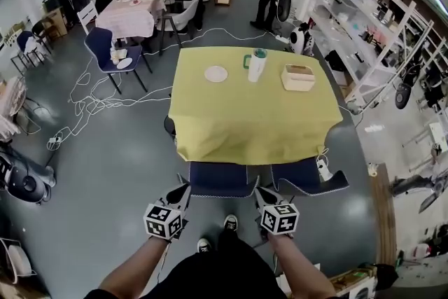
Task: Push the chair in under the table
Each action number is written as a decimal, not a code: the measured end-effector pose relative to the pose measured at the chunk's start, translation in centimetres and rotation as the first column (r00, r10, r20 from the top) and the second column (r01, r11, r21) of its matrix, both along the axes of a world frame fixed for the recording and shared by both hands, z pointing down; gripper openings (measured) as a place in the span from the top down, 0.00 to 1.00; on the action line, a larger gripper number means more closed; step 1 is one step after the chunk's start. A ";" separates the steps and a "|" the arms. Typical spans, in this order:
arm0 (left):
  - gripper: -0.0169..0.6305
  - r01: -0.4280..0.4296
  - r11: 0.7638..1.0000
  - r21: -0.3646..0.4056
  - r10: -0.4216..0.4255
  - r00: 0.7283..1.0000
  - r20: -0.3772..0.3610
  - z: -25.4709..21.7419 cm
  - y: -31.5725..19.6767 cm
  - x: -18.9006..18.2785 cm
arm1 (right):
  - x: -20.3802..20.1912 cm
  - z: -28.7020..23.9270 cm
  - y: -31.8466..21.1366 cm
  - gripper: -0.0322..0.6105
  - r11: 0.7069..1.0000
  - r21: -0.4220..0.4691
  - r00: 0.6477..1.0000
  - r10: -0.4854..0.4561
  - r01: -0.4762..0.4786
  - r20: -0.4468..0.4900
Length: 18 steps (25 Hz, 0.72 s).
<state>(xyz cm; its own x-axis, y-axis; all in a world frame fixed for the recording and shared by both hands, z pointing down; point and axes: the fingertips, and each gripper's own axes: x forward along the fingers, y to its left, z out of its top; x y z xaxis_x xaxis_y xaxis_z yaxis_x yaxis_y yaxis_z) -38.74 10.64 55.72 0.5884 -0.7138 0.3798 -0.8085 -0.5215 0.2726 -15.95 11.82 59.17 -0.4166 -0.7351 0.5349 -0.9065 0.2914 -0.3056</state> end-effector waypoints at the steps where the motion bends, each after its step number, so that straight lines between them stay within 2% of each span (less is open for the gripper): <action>1: 0.96 -0.005 1.000 0.002 0.005 1.000 0.004 0.1 -0.4 0.4 | -0.2 0.3 -0.6 0.93 1.000 -0.007 1.000 -0.028 0.028 -0.009; 9: 0.96 -0.075 0.997 -0.003 0.075 0.996 0.053 1.6 -2.8 4.0 | -0.8 3.1 -3.6 0.93 0.968 -0.077 0.967 -0.244 0.239 -0.068; 11: 0.96 -0.085 0.996 -0.016 0.086 0.993 0.075 2.3 -3.3 4.5 | -1.0 4.1 -3.9 0.93 0.953 -0.100 0.953 -0.294 0.286 -0.076; 15: 0.88 -0.118 0.991 -0.059 0.125 0.986 0.115 4.2 -4.1 5.6 | -1.5 6.0 -4.5 0.92 0.910 -0.139 0.907 -0.406 0.390 -0.112; 16: 0.86 -0.129 0.989 -0.073 0.137 0.983 0.121 4.7 -4.1 5.9 | -1.6 6.5 -4.5 0.91 0.897 -0.149 0.893 -0.434 0.416 -0.120; 18: 0.84 -0.153 0.983 -0.099 0.166 0.977 0.137 5.6 -4.3 6.5 | -1.9 7.3 -4.6 0.79 0.866 -0.171 0.859 -0.493 0.469 -0.138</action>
<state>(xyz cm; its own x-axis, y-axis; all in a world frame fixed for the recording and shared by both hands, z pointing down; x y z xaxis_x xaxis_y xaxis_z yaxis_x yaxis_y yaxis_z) -32.22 6.38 61.33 0.6266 -0.5755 0.5256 -0.7509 -0.6264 0.2092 -17.81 7.18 66.51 -0.5938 -0.3876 0.7051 -0.7043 0.6740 -0.2227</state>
